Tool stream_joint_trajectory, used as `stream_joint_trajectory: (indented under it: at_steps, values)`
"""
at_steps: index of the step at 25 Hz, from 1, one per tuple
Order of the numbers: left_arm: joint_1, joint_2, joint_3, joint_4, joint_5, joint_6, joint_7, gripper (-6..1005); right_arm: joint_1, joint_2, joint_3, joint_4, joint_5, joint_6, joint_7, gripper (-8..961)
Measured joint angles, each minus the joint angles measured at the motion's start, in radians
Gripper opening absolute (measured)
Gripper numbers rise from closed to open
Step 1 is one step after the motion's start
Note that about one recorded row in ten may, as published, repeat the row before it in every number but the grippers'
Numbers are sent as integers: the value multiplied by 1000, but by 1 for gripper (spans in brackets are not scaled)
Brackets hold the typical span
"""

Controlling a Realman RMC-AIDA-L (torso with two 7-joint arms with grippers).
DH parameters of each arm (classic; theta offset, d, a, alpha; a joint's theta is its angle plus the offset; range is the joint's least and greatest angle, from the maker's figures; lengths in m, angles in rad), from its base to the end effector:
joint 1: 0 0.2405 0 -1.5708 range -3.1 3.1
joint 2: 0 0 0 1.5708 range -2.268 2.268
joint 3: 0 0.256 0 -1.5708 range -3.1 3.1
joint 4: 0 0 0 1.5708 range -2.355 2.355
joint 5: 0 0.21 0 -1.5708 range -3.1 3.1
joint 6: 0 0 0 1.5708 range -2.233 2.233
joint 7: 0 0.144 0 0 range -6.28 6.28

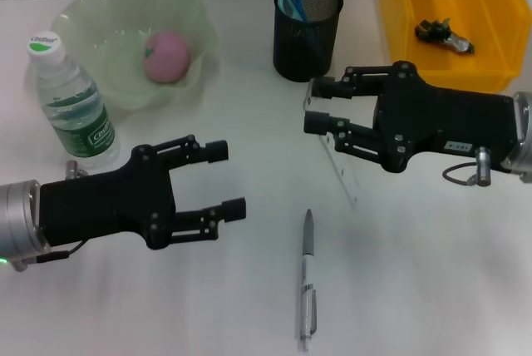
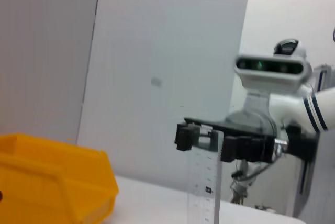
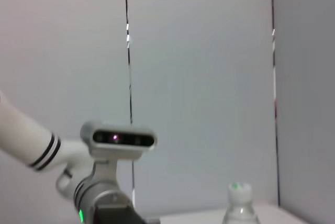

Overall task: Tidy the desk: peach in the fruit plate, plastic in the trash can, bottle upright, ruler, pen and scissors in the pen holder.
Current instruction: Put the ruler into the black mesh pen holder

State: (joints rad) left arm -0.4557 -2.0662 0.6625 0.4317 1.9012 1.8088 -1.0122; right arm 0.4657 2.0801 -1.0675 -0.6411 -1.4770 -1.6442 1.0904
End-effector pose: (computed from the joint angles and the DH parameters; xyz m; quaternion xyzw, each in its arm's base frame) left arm -0.2650 0.2683 -0.0154 -0.9210 -0.1204 -0.3630 0.0745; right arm 0.2088 0.3096 -0.0129 -0.9183 0.0435 0.3800 0.1018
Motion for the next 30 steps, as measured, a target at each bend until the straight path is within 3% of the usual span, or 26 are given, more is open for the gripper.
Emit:
stream_joint_trajectory:
  at_steps: [5, 13, 25, 30]
  values:
    - [-5, -2, 0, -29, -12, -9, 25, 800, 1, 0, 13, 95, 31, 3, -92, 376]
    - [-8, -2, 2, -42, -12, -33, 27, 801, -13, 0, 17, 120, 52, 1, -256, 376]
    - [-15, -4, -34, -83, -15, -75, 13, 800, -13, 5, 16, 210, 168, 7, -960, 377]
    - [-14, -2, -59, -92, -15, -81, -1, 800, 48, 6, 15, 301, 260, 49, -1269, 378]
